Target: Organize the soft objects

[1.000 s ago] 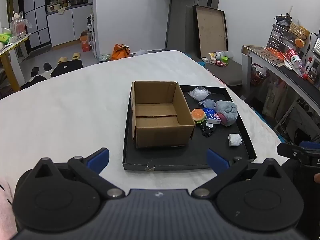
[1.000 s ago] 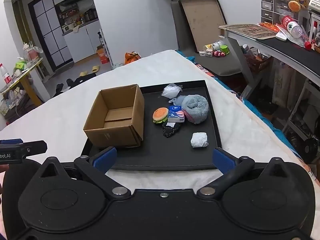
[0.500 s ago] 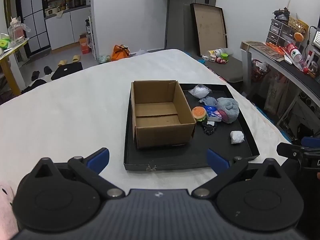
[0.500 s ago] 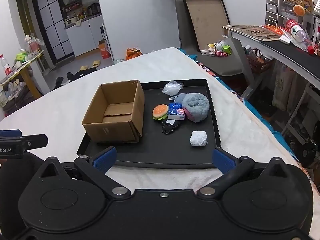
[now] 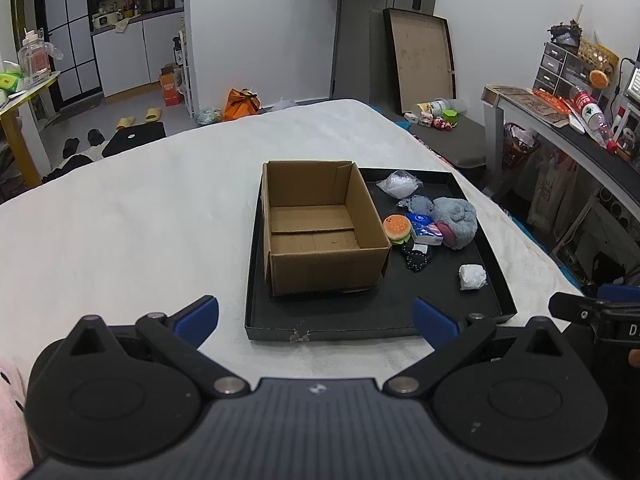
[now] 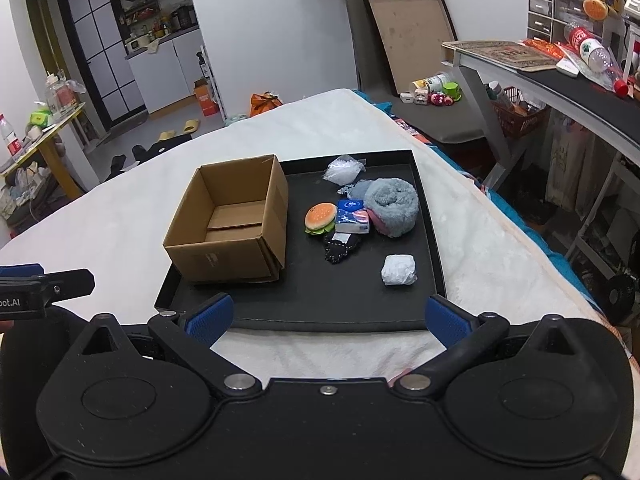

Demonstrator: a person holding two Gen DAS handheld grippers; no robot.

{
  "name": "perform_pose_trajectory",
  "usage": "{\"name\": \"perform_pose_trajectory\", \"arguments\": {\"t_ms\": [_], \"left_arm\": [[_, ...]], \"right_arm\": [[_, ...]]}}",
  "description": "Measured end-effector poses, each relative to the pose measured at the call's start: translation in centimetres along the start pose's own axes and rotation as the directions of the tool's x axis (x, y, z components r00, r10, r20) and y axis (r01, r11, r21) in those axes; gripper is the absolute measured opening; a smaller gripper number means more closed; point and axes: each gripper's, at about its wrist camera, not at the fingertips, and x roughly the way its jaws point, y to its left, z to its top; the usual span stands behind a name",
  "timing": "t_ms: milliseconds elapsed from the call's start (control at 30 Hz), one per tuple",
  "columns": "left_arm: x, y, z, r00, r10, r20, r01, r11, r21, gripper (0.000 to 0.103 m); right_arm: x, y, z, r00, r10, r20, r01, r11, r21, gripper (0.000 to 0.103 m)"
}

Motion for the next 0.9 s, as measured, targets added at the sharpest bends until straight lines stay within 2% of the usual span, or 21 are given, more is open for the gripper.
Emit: {"name": "perform_pose_trajectory", "arguments": {"t_ms": [500, 900], "left_arm": [[0.02, -0.06, 0.01, 1.0, 0.001, -0.011, -0.001, 1.0, 0.003, 0.103], [0.23, 0.08, -0.1, 1.0, -0.002, -0.015, 0.002, 1.0, -0.004, 0.103]], "right_arm": [[0.01, -0.01, 0.01, 0.999, 0.033, -0.021, -0.032, 0.999, 0.017, 0.103], [-0.04, 0.37, 0.02, 1.0, 0.004, -0.015, -0.004, 1.0, 0.002, 0.103]]}}
